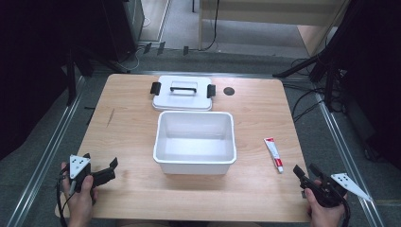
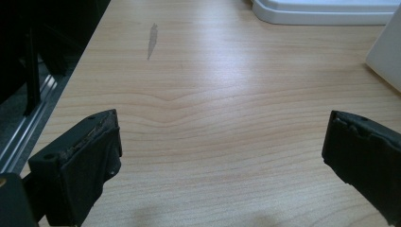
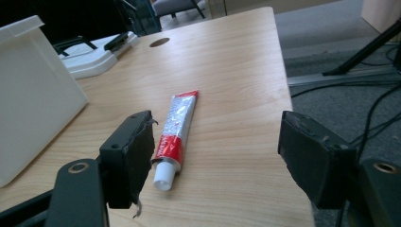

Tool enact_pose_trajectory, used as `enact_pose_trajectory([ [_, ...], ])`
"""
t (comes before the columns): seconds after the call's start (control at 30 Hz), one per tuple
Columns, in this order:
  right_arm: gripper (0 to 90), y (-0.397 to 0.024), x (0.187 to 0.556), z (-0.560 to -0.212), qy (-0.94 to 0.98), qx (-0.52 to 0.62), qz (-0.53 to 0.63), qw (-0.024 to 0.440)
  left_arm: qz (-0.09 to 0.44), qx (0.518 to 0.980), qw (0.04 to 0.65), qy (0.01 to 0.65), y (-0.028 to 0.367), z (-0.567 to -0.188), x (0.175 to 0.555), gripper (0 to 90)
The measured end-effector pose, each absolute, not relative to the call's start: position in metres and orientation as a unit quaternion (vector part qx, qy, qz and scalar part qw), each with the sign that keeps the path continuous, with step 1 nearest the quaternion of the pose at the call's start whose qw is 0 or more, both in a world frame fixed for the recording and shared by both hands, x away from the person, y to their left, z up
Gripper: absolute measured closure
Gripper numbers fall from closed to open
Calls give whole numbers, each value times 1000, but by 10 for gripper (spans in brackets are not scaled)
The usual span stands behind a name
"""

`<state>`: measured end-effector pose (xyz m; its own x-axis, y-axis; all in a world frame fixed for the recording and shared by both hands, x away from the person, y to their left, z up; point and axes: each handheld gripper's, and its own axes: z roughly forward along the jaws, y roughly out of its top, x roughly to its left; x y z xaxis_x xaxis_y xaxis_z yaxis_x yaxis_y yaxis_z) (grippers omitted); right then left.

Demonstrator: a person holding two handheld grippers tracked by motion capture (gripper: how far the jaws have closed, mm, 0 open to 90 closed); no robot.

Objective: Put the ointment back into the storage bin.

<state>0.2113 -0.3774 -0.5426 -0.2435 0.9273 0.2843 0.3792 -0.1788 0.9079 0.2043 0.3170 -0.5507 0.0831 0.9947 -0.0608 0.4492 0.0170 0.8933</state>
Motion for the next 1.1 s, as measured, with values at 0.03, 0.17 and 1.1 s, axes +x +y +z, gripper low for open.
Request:
enact_pose_trajectory([
  [0.03, 284, -378, 212, -542, 586, 562, 523, 260, 338, 613, 405, 588, 317, -551, 205, 0],
  [0.17, 361, -379, 214, -534, 597, 574, 493, 267, 335, 612, 405, 591, 318, -551, 205, 0],
  [1.1, 378, -334, 282, -479, 782, 574, 213, 113, 327, 612, 410, 593, 319, -551, 205, 0],
])
